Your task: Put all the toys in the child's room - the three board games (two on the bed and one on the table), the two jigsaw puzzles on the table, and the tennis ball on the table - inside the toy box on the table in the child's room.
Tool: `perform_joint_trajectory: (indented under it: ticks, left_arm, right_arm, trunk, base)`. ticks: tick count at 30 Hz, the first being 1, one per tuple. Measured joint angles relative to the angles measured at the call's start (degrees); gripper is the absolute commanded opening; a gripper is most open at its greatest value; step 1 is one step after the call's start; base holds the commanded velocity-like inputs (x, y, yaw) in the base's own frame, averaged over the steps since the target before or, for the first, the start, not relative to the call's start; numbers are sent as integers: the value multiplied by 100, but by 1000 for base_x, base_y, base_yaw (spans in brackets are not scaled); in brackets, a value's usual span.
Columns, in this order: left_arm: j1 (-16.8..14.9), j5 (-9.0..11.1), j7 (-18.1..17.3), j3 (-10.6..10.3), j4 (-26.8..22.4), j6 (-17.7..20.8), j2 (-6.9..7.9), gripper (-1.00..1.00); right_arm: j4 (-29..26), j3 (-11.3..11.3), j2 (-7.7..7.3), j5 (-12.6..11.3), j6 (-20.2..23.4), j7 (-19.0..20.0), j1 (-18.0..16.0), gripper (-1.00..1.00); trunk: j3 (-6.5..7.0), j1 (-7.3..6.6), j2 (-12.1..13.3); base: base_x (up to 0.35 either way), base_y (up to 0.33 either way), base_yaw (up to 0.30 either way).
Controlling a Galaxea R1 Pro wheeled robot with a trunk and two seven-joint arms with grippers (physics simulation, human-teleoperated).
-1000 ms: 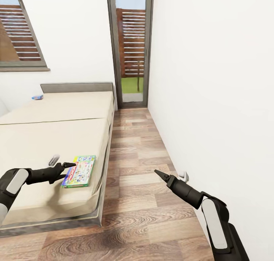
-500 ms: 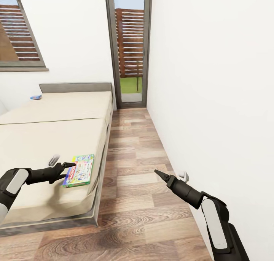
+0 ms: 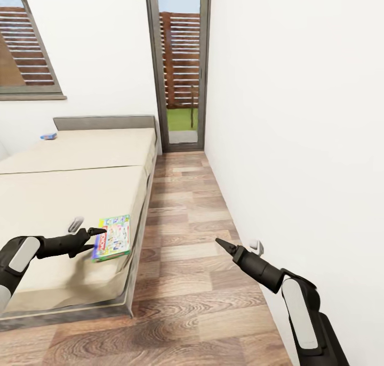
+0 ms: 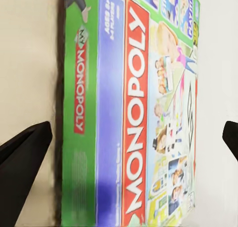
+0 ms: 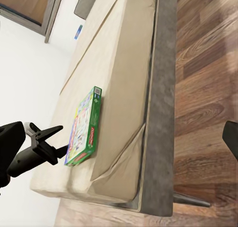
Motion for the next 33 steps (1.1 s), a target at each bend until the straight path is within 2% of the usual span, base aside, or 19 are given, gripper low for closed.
perform_joint_trajectory:
  ticks: [8, 26, 33]
  left_arm:
    - [1, 11, 2, 3, 0, 6, 0, 100]
    - [2, 17, 3, 6, 1, 12, 2, 100]
    - [0, -1, 0, 5, 0, 0, 2, 100]
  right_arm:
    - [8, 139, 0, 16, -9, 1, 0, 100]
    - [9, 149, 0, 18, -9, 1, 0, 100]
    - [9, 149, 0, 18, -9, 0, 0, 100]
  trunk:
    - [0, 0, 0]
    - [0, 0, 0]
    - [0, 0, 0]
  base:
    - [0, -9, 0]
    - [0, -2, 0]
    - [0, -90, 0]
